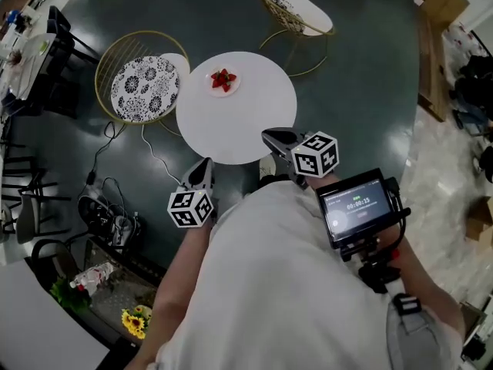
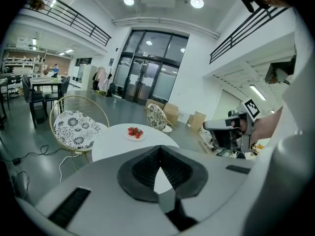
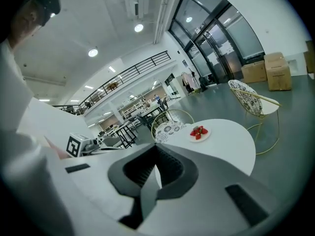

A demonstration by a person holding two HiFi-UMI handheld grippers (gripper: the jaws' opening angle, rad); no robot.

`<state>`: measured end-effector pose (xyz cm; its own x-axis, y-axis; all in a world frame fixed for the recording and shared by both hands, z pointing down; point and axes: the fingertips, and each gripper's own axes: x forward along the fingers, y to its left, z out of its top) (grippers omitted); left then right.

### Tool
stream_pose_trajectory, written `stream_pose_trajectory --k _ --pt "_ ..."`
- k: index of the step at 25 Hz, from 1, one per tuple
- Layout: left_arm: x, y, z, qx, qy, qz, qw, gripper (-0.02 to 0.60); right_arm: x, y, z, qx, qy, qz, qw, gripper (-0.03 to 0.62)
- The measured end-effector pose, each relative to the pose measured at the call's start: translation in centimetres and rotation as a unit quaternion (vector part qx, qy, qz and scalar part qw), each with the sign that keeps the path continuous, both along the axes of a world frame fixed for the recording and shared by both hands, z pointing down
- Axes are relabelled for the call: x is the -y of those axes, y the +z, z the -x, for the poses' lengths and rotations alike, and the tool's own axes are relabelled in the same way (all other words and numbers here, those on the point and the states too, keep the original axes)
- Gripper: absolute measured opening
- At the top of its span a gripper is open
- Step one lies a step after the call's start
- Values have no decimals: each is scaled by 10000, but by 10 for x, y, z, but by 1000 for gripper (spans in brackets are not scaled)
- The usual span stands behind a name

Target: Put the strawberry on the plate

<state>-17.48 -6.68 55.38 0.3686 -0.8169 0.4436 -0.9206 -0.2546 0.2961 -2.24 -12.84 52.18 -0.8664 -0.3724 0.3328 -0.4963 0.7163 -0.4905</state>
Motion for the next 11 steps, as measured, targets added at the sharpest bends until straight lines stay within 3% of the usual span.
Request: stream_pose_trajectory --k 6,11 --pt "10 -6 -16 55 368 -75 9993 8 1 -4 3 86 59 19 9999 6" --pt "11 -15 -28 -273 637 -253 9973 8 -3 -5 8 59 -27 41 10000 8"
